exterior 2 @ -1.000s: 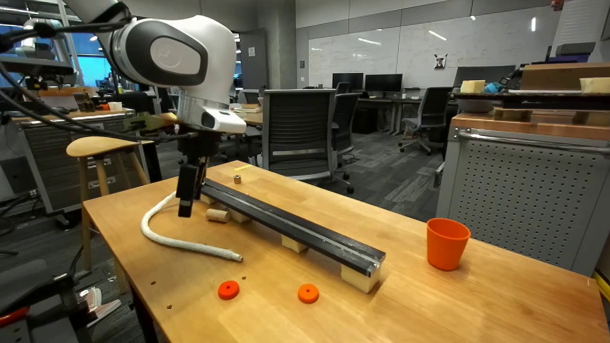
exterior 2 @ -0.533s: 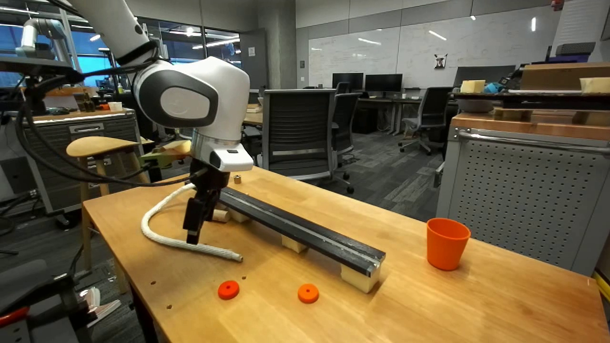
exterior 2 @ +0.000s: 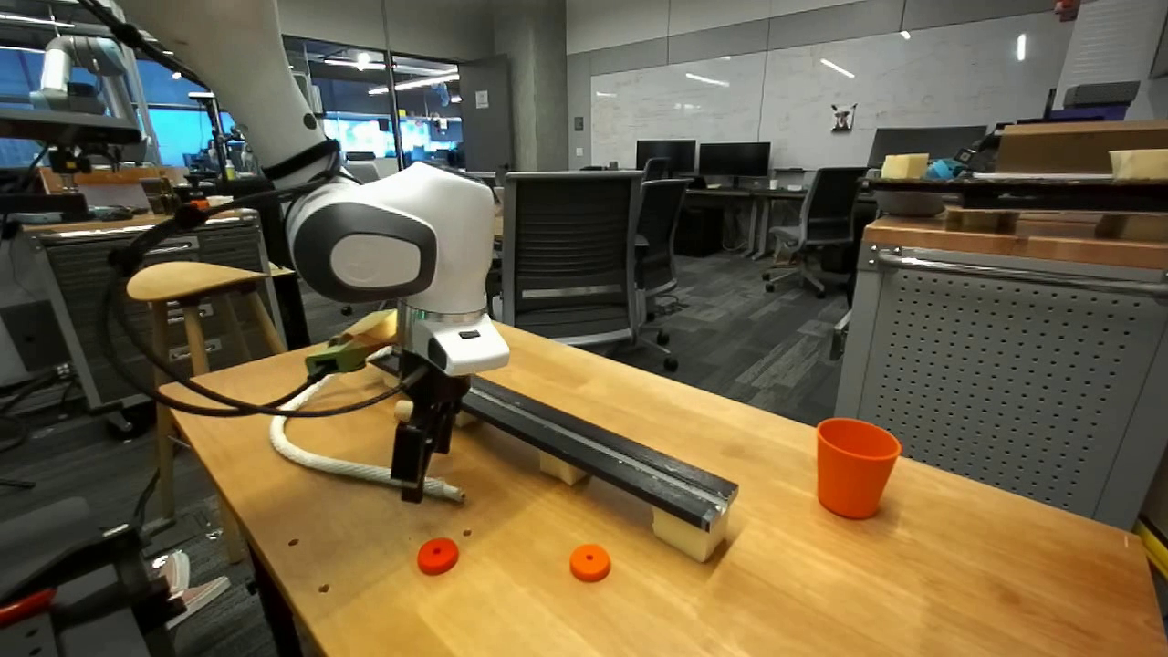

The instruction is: Straighten the white string on the center of the black board

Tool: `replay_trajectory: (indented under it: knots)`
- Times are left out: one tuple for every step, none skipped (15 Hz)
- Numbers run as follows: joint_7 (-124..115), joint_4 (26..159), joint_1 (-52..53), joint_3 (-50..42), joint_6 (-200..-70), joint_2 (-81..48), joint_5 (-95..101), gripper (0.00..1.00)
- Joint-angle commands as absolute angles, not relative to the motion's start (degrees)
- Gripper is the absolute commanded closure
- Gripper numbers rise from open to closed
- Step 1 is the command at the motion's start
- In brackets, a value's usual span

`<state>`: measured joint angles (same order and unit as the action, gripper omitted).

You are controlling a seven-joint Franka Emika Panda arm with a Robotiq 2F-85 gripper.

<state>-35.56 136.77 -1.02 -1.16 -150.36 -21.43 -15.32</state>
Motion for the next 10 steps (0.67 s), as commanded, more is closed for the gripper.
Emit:
replay_trajectory:
  knots:
    - [-38.4, 134.9, 1.8, -3.9, -155.1, -24.7, -14.9, 0.00]
    - [-39.1, 134.7, 2.4, -4.6, -156.5, -25.4, -14.7, 0.00]
    - [-39.8, 134.4, 3.0, -5.3, -157.8, -26.0, -14.6, 0.00]
    - [-40.7, 134.1, 3.8, -6.2, -159.1, -26.7, -14.3, 0.00]
    - [-41.4, 133.9, 4.2, -6.9, -160.1, -27.1, -14.3, 0.04]
    - [-41.9, 133.9, 4.4, -7.2, -160.1, -27.0, -14.6, 0.26]
    - [-42.5, 134.2, 4.8, -7.7, -160.2, -26.6, -14.4, 0.28]
    - [-42.8, 134.4, 4.8, -7.8, -160.0, -26.2, -14.6, 0.30]
    - [-42.9, 134.9, 4.6, -7.7, -159.8, -25.3, -15.0, 0.39]
    - [-43.2, 135.3, 4.5, -7.7, -159.8, -24.5, -15.2, 0.46]
